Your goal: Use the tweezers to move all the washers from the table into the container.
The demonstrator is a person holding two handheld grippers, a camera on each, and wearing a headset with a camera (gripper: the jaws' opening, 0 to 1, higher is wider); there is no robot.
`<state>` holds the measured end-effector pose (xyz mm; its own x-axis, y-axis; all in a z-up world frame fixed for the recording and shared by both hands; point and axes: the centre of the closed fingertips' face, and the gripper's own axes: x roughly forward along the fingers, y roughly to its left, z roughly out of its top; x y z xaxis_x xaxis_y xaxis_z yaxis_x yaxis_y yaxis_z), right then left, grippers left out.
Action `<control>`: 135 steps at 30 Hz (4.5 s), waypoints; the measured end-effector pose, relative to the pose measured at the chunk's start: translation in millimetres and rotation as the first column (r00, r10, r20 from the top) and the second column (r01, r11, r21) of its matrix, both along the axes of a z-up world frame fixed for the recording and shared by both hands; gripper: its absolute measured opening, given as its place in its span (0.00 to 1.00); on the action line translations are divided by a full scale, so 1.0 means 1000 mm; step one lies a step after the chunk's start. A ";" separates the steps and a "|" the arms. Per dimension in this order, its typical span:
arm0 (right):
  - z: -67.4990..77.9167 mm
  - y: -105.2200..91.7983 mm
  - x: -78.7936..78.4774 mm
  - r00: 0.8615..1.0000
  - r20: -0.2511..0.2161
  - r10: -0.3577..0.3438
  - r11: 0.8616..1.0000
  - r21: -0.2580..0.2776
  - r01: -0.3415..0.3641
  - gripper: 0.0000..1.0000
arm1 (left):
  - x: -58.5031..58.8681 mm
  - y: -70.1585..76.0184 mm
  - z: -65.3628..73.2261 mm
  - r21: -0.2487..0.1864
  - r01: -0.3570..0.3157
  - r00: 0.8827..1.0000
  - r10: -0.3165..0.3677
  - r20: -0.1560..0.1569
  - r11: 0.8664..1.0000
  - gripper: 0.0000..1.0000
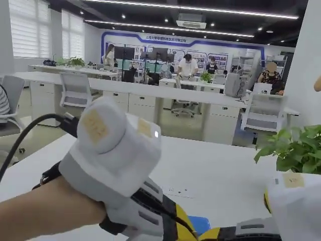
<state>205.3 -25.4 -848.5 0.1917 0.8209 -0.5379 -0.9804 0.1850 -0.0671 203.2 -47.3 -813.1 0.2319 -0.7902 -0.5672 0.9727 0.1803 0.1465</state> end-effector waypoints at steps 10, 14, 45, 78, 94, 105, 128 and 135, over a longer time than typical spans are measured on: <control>-0.011 0.001 -0.002 0.999 0.009 0.041 0.998 -0.052 -0.041 0.04 | -0.005 0.002 -0.002 0.040 0.027 1.000 -0.027 -0.012 0.999 0.00; -0.013 0.003 -0.002 0.999 -0.007 0.046 0.998 -0.047 -0.046 0.04 | -0.006 0.001 -0.003 0.032 0.028 1.000 -0.028 -0.006 0.999 0.00; -0.043 0.024 0.058 0.989 -0.043 -0.141 0.972 0.183 0.147 0.01 | -0.012 0.103 -0.060 -0.278 -0.715 0.678 0.733 -0.056 0.641 0.63; -0.146 0.035 0.068 0.976 -0.104 -0.191 0.960 0.185 0.208 0.01 | -0.014 0.150 -0.138 -0.229 -0.893 0.404 0.915 -0.024 0.388 0.81; -0.164 0.036 0.073 0.979 -0.062 -0.196 0.964 0.168 0.204 0.02 | -0.014 0.154 -0.143 -0.197 -0.902 0.393 0.919 -0.009 0.384 0.78; -0.165 0.028 0.070 0.978 -0.046 -0.203 0.965 0.159 0.208 0.02 | -0.014 0.154 -0.146 -0.178 -0.905 0.394 0.919 -0.002 0.387 0.77; -0.155 0.026 0.068 0.973 -0.098 -0.210 0.971 0.097 0.220 0.00 | -0.014 0.146 -0.158 -0.145 -0.895 0.431 0.901 -0.042 0.422 0.97; -0.134 0.026 0.070 0.969 -0.101 -0.223 0.965 0.114 0.234 0.00 | -0.012 0.142 -0.153 -0.187 -0.885 0.443 0.895 -0.059 0.426 0.99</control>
